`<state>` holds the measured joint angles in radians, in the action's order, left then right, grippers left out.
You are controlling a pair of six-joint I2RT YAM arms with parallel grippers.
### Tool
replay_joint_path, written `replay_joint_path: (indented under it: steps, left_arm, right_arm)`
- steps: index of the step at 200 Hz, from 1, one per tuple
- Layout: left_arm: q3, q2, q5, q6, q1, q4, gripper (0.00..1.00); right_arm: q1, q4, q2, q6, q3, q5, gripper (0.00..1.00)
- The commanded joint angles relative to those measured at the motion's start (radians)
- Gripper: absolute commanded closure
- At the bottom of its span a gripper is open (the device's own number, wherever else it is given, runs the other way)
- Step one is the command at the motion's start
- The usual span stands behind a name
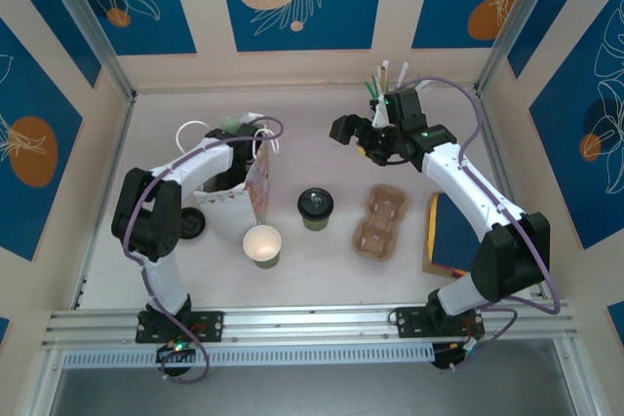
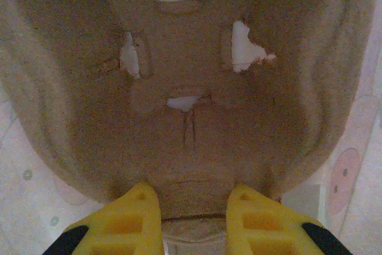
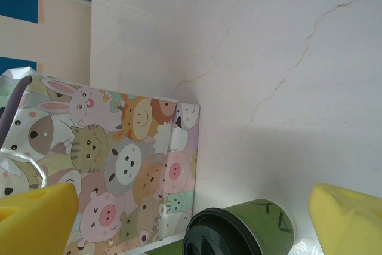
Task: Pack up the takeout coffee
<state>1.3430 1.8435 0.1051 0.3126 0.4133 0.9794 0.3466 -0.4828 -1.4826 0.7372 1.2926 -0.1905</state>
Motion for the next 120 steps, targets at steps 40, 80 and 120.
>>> replay_joint_path:
  steps: [40,80,120]
  left_arm:
    - [-0.051,0.048,0.004,-0.009,-0.017,0.001,0.82]
    - [-0.064,0.056,0.004,-0.007,-0.017,-0.013,0.82]
    - [-0.077,0.06,0.013,-0.009,-0.017,-0.025,0.81]
  right_arm:
    - [0.005,-0.015,0.023,-0.009,-0.016,-0.007,0.01]
    - [0.006,-0.018,0.022,-0.011,-0.015,-0.007,0.01]
    - [0.005,-0.017,0.022,-0.011,-0.016,-0.008,0.01]
